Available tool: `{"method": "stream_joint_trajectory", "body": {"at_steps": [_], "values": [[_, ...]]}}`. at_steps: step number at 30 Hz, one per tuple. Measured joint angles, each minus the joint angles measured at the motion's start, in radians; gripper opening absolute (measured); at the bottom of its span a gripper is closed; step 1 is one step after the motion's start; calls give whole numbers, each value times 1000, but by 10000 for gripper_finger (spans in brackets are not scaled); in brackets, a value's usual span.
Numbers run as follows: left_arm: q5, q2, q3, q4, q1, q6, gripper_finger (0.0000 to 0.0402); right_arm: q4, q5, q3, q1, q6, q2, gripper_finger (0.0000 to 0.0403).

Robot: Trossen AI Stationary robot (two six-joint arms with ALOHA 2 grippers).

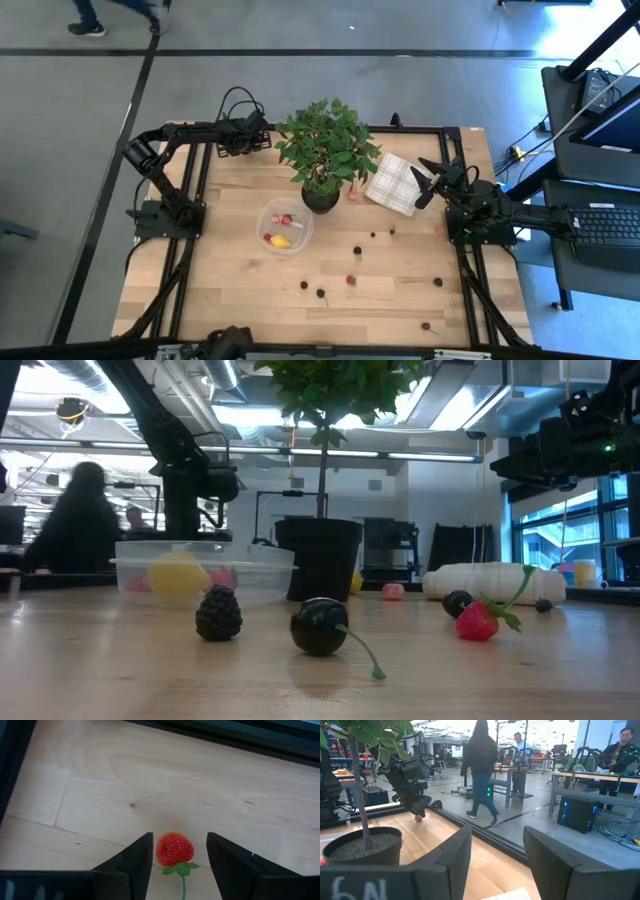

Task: Pick and placing Produce into tupperware
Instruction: Put the top red strawberry into the transparent bin

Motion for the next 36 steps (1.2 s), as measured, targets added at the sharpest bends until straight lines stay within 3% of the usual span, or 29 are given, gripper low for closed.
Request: {"method": "stream_joint_trajectory", "body": {"at_steps": [36], "values": [[-19, 100, 3, 7, -4, -1, 176, 0, 0, 0, 0, 0, 0, 182]]}}
